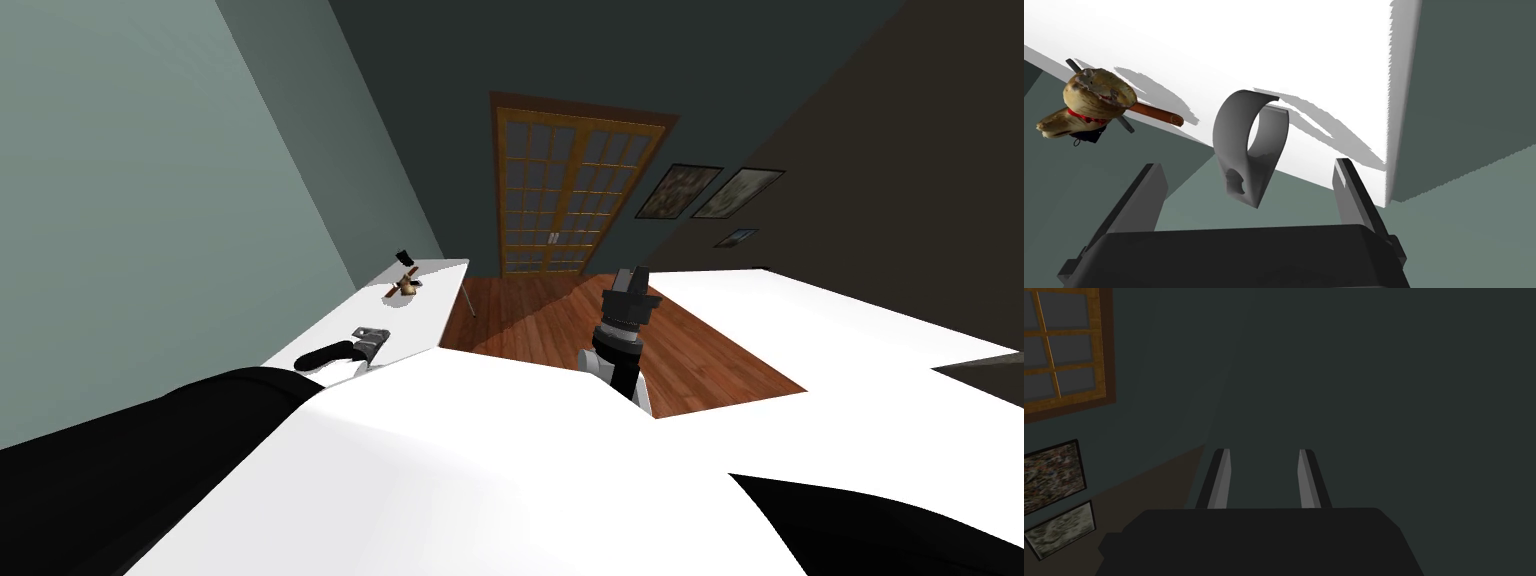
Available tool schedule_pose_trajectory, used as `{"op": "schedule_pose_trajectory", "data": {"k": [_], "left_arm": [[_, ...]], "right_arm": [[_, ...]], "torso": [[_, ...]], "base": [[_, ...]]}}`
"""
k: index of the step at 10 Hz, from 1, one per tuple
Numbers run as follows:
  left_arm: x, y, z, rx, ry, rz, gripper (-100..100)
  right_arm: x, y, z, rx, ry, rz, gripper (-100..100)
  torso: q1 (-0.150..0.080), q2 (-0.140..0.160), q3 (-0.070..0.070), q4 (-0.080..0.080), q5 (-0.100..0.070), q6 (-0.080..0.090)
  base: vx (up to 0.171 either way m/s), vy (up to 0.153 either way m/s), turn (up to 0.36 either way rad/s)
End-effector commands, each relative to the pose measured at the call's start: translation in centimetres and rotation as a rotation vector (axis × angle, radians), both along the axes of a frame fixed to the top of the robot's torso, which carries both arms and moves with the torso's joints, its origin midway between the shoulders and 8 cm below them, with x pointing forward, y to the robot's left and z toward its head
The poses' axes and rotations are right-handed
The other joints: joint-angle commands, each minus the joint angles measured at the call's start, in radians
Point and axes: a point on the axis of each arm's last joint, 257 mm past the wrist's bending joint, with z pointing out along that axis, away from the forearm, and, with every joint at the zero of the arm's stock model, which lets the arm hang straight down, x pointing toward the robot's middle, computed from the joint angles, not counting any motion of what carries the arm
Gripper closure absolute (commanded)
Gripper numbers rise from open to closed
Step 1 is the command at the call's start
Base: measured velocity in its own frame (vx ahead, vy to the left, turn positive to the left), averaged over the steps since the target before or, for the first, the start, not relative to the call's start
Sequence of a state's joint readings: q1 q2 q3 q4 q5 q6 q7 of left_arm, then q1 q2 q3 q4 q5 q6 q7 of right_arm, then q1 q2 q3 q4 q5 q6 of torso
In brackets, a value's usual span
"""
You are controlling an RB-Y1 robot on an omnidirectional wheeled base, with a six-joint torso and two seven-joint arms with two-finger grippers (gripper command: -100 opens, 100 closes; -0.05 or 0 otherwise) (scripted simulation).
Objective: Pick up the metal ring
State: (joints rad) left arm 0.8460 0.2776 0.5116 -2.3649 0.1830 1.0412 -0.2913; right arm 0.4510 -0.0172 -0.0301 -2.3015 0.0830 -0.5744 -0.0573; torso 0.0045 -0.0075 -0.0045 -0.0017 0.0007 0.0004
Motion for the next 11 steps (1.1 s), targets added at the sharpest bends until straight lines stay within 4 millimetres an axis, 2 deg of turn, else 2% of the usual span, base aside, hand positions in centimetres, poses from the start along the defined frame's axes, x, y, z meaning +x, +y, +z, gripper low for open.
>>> {"op": "schedule_pose_trajectory", "data": {"k": [1, 8, 9, 10, 11], "left_arm": [[-1.0, 0.1, -0.1, -0.011, 0.042, 0.008, -100], [-4.7, -0.2, -0.8, -0.059, 0.178, 0.045, -100], [-4.2, -0.1, -0.7, -0.053, 0.164, 0.04, -100], [-4.4, -0.1, -0.7, -0.055, 0.168, 0.042, 0], [-4.2, 0.3, -1.4, -0.054, 0.166, 0.045, -100]], "right_arm": [[0.0, 0.0, 0.0, 0.0, 0.0, 0.0, 0], [0.0, 0.0, 0.0, 0.0, 0.0, 0.0, 0], [0.0, 0.0, 0.0, 0.0, 0.0, 0.0, 0], [0.0, 0.0, 0.0, 0.0, 0.0, 0.0, 0], [0.0, 0.0, 0.0, 0.0, 0.0, 0.0, 0]], "torso": [[0.0, 0.0, 0.0, 0.0, 0.0, 0.0], [0.002, 0.0, 0.0, 0.0, 0.001, 0.0], [0.002, 0.0, 0.0, 0.0, 0.001, 0.0], [-0.001, 0.004, 0.002, 0.001, 0.0, 0.0], [-0.002, 0.006, 0.003, 0.001, 0.0, 0.0]], "base": [[0.156, 0.071, 0.059], [0.119, 0.057, 0.04], [0.05, 0.025, 0.005], [0.01, 0.005, -0.003], [0.005, 0.01, -0.021]]}}
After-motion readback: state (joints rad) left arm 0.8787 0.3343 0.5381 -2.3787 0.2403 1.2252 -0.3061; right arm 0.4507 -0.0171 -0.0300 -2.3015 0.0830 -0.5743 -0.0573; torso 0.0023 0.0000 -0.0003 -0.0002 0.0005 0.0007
